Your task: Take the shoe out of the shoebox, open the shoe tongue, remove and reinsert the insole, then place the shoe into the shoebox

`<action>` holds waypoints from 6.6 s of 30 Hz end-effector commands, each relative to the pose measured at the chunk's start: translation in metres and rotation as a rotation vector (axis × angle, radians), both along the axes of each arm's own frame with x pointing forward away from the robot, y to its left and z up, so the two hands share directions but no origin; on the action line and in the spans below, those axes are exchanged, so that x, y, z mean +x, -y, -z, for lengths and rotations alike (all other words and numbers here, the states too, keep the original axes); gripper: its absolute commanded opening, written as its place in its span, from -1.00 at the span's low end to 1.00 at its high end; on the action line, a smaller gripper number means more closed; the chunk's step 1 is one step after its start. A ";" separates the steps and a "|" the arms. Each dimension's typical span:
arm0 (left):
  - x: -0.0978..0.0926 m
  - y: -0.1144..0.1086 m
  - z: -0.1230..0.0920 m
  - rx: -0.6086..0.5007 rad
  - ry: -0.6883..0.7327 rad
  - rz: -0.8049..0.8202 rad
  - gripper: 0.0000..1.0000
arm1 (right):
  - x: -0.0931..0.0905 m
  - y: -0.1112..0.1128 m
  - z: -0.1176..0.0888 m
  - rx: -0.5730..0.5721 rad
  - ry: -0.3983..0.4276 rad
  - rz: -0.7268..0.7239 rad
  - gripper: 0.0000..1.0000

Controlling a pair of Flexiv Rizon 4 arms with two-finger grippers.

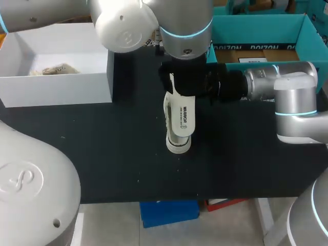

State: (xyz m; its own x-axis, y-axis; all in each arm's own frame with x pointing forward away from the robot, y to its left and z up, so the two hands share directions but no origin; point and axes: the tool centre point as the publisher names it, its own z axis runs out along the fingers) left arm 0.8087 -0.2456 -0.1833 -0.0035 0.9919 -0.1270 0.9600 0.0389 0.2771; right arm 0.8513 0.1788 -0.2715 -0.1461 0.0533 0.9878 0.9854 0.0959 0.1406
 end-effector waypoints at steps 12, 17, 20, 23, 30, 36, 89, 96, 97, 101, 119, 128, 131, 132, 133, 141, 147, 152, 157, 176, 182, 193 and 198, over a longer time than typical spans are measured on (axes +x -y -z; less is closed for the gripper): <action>0.061 -0.015 -0.005 0.049 -0.022 0.011 1.00 | 0.000 -0.001 0.001 0.000 0.000 0.001 -1.00; 0.080 -0.018 -0.004 0.053 -0.032 -0.003 1.00 | 0.000 -0.001 0.001 0.000 0.000 0.001 -1.00; 0.092 -0.019 -0.004 0.059 -0.035 -0.011 1.00 | 0.000 -0.001 0.001 0.000 0.000 0.001 -1.00; 0.104 -0.019 -0.004 0.065 -0.042 -0.023 1.00 | 0.000 -0.001 0.001 0.000 0.000 0.001 -1.00; 0.127 -0.017 -0.002 0.069 -0.049 -0.025 1.00 | 0.000 -0.001 0.001 0.000 0.000 0.001 -1.00; 0.143 -0.019 0.000 0.077 -0.055 -0.042 1.00 | 0.000 -0.001 0.001 0.000 0.000 0.001 -1.00; 0.067 -0.018 -0.005 0.048 -0.027 -0.071 1.00 | 0.000 -0.001 0.001 0.000 0.000 0.001 -1.00; 0.038 -0.010 -0.002 0.023 -0.043 -0.039 1.00 | 0.000 -0.001 0.001 0.000 0.000 0.001 -1.00; 0.034 -0.009 -0.001 0.025 -0.042 -0.040 1.00 | 0.000 -0.001 0.001 0.000 0.000 0.001 -1.00; 0.021 -0.007 0.005 0.021 -0.050 -0.035 1.00 | 0.000 -0.001 0.001 0.000 0.000 0.001 -1.00; -0.040 -0.009 0.020 0.028 -0.069 -0.010 1.00 | 0.000 -0.001 0.001 0.000 0.000 0.001 -1.00; -0.060 -0.012 0.018 0.016 -0.075 0.001 1.00 | 0.000 -0.001 0.001 0.000 0.000 0.001 -1.00; -0.063 -0.013 0.017 0.014 -0.074 0.003 1.00 | 0.000 -0.001 0.001 0.000 0.000 0.001 -1.00; -0.064 -0.014 0.017 0.013 -0.073 0.004 1.00 | 0.000 -0.001 0.001 0.000 0.000 0.001 -1.00; -0.064 -0.014 0.018 0.011 -0.074 0.004 1.00 | 0.000 -0.001 0.001 0.000 0.000 0.001 -1.00; -0.056 -0.022 0.017 -0.093 -0.071 -0.012 1.00 | 0.000 -0.001 0.001 0.000 0.000 0.001 -1.00; -0.039 -0.036 0.020 -0.282 -0.099 -0.047 1.00 | 0.000 -0.001 0.001 0.000 0.000 0.001 -1.00; -0.029 -0.043 0.018 -0.400 -0.093 -0.041 1.00 | 0.000 -0.001 0.001 0.000 0.000 0.001 -1.00; -0.019 -0.050 0.019 -0.507 -0.066 -0.039 1.00 | 0.000 -0.001 0.001 0.000 0.000 0.001 -1.00; -0.001 -0.075 0.045 -0.955 -0.045 0.012 1.00 | 0.000 -0.001 0.001 0.000 0.000 0.001 -1.00; 0.007 -0.080 0.054 -1.037 -0.007 0.034 1.00 | 0.000 -0.001 0.001 0.000 0.000 0.001 -1.00; 0.027 -0.082 0.065 -1.245 -0.008 0.067 1.00 | 0.000 -0.001 0.001 0.000 0.000 0.001 -1.00; 0.032 -0.081 0.067 -1.265 -0.003 0.068 1.00 | 0.000 -0.001 0.001 0.000 0.000 0.001 -1.00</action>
